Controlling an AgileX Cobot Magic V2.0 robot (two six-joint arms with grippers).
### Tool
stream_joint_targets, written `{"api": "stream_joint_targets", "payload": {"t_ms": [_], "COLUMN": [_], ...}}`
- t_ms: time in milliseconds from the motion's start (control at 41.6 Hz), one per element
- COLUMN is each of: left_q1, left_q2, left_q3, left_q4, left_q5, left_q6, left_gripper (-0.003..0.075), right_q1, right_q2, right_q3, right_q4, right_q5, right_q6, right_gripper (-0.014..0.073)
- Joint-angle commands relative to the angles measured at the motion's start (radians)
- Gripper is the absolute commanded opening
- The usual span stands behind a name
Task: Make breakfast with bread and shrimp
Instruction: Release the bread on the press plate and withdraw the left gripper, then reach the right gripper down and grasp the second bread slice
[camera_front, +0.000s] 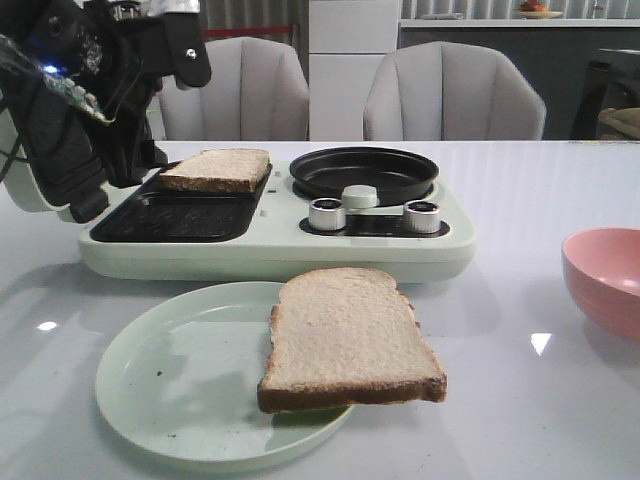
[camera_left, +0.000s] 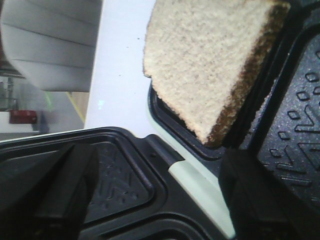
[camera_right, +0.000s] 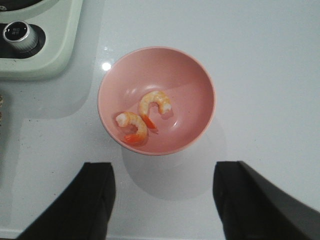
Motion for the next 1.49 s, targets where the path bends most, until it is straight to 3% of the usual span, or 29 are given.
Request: {"api": "stream_joint_targets", "payload": {"t_ms": [0,120,288,408,817,1249,1466], "left_q1": [-0.085,-0.196,-0.362,-0.463,-0.686,-0.688,-0.688], "left_q2": [-0.112,-0.162,-0.237,-0.295,-0.592,-1.047,-1.201], "left_q3": [0.016,0.032,0.032,0.032,0.048,0.330,0.415], "left_q4": [-0.031,-0.268,-0.862,-1.096,-1.396,-1.603,-1.629], "left_q5": [0.194,0.330,0.469,0.557,0.575,0.403,0.274], "left_q6": [-0.027,-0.018,0.247,0.283,0.331,0.331,0.331], "left_gripper": [0.0549,0.0550,0.0549,0.0549,0.0549,0.0549,0.0549], "right_q1": [0.000,0.000,0.000,0.000,0.000,0.000,0.009], "right_q2": [-0.003,-0.003,-0.003,-0.003,-0.003,-0.003,0.043], "right_q3": [-0.035,-0.035,-0.035,-0.035,-0.035,-0.031,-0.019], "right_q4": [0.004,0.004,0.004,0.004,0.004,0.016,0.180], "right_q5": [-0.060,-0.060,-0.060,-0.060,-0.060,-0.078,-0.023], "right_q6": [-0.004,-0.004,-0.004,-0.004,-0.004,-0.004,-0.019], "right_gripper": [0.0531,0.0531,0.0531,0.0531,0.0531,0.0531,0.0531]}}
